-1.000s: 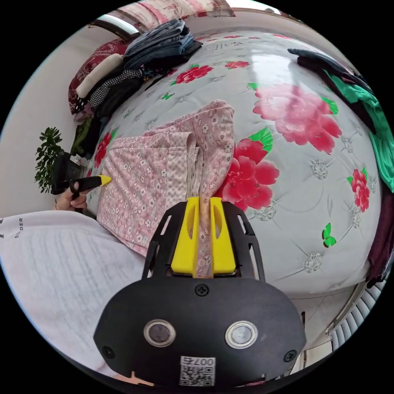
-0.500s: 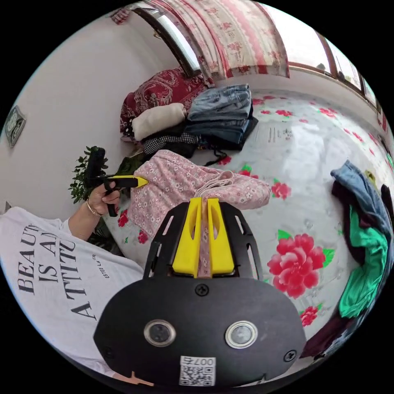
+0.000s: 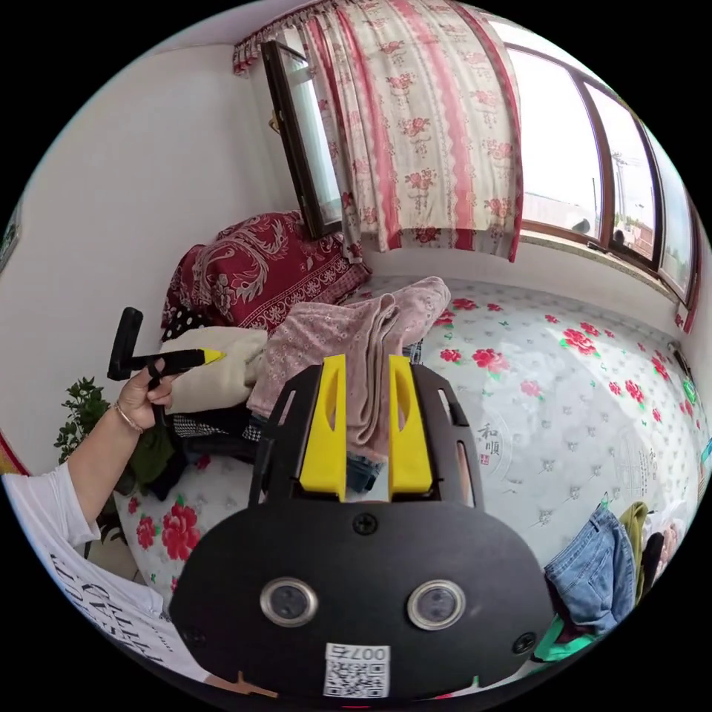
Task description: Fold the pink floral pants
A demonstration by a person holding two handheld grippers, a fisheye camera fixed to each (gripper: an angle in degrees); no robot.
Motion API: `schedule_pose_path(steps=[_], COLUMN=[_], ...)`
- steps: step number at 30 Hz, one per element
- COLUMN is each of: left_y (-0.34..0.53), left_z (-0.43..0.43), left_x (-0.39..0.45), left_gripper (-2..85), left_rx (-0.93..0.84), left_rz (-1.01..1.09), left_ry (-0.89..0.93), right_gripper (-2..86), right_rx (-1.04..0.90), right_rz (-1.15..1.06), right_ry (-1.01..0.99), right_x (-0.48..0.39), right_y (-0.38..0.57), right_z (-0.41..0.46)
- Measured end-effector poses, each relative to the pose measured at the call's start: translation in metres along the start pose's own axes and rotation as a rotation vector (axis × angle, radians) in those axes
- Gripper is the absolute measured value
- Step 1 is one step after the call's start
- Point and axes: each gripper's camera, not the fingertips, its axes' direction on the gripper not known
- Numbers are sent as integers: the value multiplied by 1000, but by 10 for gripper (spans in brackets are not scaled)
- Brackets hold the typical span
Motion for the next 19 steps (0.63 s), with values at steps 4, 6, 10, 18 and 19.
schedule_pose_path(steps=[4,6,10,18,19], left_y=[107,193,299,368,367], left_z=[30,49,56,93,97], left_x=[6,14,44,141,145], left_gripper=[153,138,120,84,81], left_rx=[-119,-283,-513,-787,-791], left_rz=[120,100,51,338,348], left_ry=[-183,-173,-148,-227,-240], right_gripper=[35,31,20,4,3], right_rx=[-145,-322,-620,-853,-785], right_rz=[-96,-124,-148,-361,-318], right_ry=[-11,-3,50,181,186], right_x=[-33,-57,-131,-224,-230], right_y=[133,227,420,547,554], right_z=[74,101,59,-62,-69])
